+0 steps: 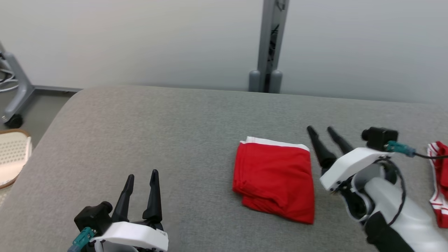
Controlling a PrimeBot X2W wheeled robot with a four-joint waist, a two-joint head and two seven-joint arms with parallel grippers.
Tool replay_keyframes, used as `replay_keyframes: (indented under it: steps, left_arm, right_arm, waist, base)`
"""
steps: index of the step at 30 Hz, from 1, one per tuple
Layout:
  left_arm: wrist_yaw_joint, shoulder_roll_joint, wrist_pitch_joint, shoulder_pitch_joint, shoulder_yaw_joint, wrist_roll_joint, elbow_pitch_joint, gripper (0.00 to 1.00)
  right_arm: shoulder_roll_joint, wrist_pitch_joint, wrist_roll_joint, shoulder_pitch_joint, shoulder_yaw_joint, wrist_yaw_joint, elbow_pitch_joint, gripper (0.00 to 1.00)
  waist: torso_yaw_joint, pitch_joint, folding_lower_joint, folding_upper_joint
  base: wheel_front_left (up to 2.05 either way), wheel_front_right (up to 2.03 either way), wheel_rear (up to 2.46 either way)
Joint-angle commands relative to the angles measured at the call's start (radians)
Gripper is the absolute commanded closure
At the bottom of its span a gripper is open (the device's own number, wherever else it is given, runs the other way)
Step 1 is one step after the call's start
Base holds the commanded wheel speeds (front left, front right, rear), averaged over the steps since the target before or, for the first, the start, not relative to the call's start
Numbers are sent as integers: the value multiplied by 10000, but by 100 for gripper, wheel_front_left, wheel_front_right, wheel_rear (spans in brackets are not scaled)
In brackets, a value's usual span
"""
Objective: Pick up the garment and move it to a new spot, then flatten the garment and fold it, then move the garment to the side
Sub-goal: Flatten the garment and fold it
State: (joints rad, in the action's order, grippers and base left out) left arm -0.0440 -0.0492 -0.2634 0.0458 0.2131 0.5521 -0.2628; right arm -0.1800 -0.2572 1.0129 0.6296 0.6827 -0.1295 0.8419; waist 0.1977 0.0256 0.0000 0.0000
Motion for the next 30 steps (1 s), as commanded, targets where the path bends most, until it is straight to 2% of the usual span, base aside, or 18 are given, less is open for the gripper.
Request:
replay_keyframes:
  steps: [1,4,8,11,14,18,22,30]
  left_arm:
    - [23,-35,1,49,-76,-98,129,0]
    - [-49,-37,1,52,-234,-54,311,0]
    - [-37,-37,1,-52,-333,-57,474,0]
    - [-23,-37,-1,-205,-393,-103,493,0]
    - [13,-38,-1,-327,-430,-399,486,0]
    - [79,-35,1,-581,-425,-889,456,0]
    - [70,-42,-1,-745,-506,-1009,504,0]
    - [123,-37,-1,-749,-456,-1073,485,0]
  right_arm:
    - [-232,-104,-645,104,-311,-23,-81,0]
    - [-655,-89,-2556,-178,-1473,-23,-886,0]
    - [-877,-72,-5322,-1508,-3274,-21,-2601,0]
    - [-321,-72,-6404,-2753,-4718,-21,-3787,0]
    - [159,-73,-7275,-3836,-5587,-21,-4697,0]
    - [726,-76,-7844,-4773,-6338,-15,-5313,0]
    - [990,-74,-8036,-5159,-6579,-15,-5517,0]
    - [1165,-75,-8078,-5279,-6766,-15,-5608,0]
  waist:
    - [-419,110,0,0]
    - [-755,89,0,0]
    - [-1100,41,0,0]
    - [-1295,35,0,0]
    - [-1475,37,0,0]
    - [-1669,55,0,0]
    - [-1785,59,0,0]
    - [-1741,8,0,0]
  base:
    - [0,0,0]
    - [0,0,0]
    - [0,0,0]
    - [0,0,0]
    - [0,0,0]
    - [0,0,0]
    - [0,0,0]
    - [0,0,0]
